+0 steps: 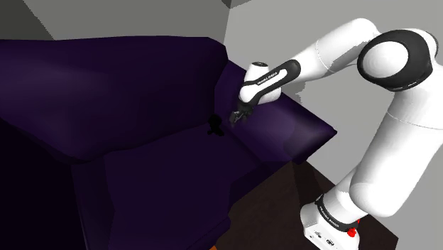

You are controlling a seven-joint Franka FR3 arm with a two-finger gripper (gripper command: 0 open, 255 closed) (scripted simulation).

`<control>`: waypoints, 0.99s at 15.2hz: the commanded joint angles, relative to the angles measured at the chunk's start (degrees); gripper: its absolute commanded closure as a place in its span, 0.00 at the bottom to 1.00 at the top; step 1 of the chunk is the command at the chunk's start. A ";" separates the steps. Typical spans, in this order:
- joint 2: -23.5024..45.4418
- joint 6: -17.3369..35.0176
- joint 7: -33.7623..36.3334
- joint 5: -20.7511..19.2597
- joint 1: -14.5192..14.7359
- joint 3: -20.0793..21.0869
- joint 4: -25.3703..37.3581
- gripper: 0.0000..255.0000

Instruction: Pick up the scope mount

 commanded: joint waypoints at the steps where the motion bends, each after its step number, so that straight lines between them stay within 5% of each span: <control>1: 5.30 1.51 -0.40 0.79 -0.19 0.45 4.31 0.00; 10: 25.35 4.17 -0.99 2.32 -1.06 2.12 23.93 0.00; 15: 29.30 5.74 -1.15 2.51 -1.24 2.40 26.45 0.00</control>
